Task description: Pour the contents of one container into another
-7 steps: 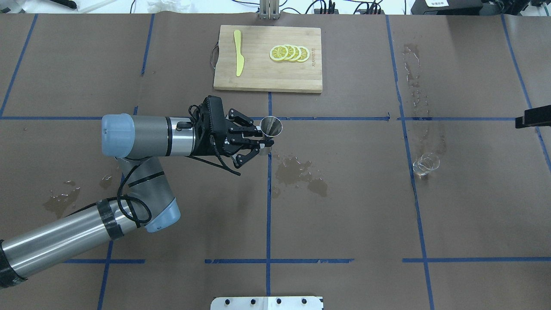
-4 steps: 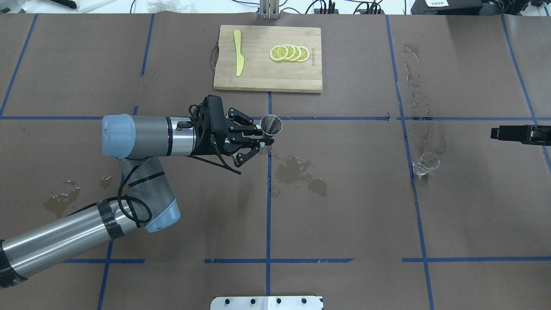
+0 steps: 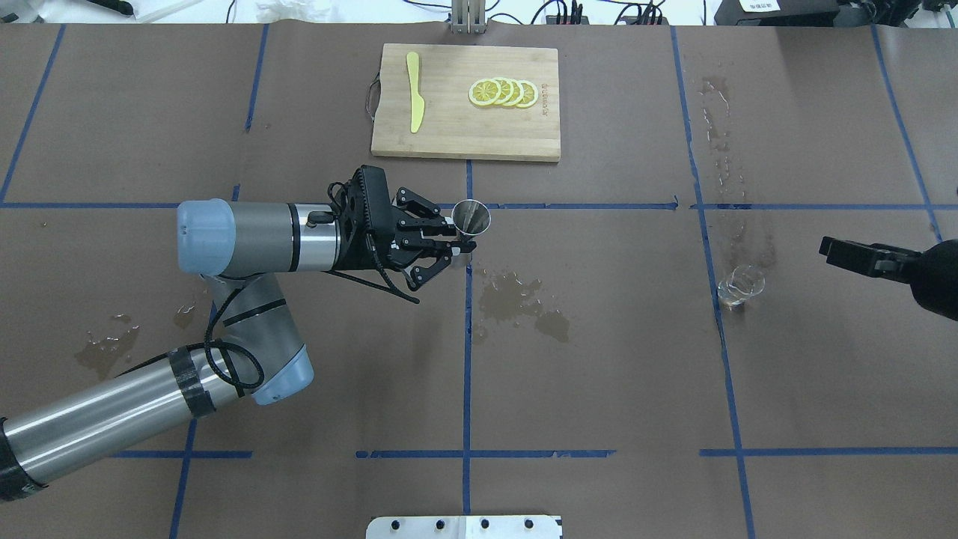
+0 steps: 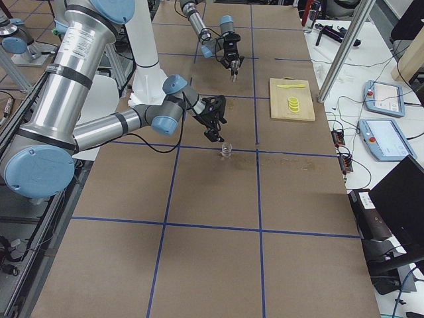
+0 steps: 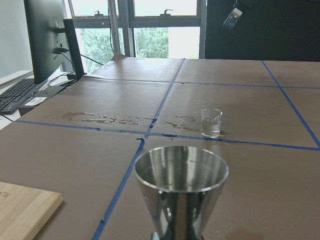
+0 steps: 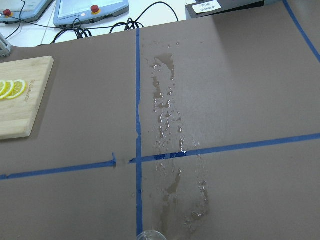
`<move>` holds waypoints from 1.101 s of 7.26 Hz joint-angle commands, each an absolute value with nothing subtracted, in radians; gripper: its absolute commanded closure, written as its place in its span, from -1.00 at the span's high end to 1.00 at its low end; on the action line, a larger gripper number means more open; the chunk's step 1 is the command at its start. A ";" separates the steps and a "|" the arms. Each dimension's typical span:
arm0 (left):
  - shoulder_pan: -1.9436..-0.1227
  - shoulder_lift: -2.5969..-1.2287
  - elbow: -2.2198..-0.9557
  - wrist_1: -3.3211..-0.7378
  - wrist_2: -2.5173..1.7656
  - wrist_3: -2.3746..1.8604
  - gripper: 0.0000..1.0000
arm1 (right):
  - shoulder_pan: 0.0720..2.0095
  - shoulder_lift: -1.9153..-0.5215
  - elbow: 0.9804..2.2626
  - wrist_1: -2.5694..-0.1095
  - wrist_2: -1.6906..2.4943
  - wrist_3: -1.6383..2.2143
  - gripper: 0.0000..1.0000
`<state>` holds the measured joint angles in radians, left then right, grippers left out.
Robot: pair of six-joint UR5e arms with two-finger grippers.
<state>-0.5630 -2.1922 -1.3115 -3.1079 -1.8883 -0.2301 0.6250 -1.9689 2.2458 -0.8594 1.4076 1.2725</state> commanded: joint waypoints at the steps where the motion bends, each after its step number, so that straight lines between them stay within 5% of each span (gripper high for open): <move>1: -0.563 -2.192 -1.312 -3.108 -1.888 -0.230 -1.00 | 0.388 -1.945 2.139 -0.851 1.018 1.351 1.00; 8: -0.561 -2.184 -1.313 -3.109 -1.884 -0.229 -1.00 | 0.189 -1.746 1.845 -0.847 0.569 1.488 1.00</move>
<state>-0.5627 -2.1852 -1.3119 -3.1094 -1.8843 -0.2286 0.2036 -1.7556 1.8684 -0.8468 0.6078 1.4765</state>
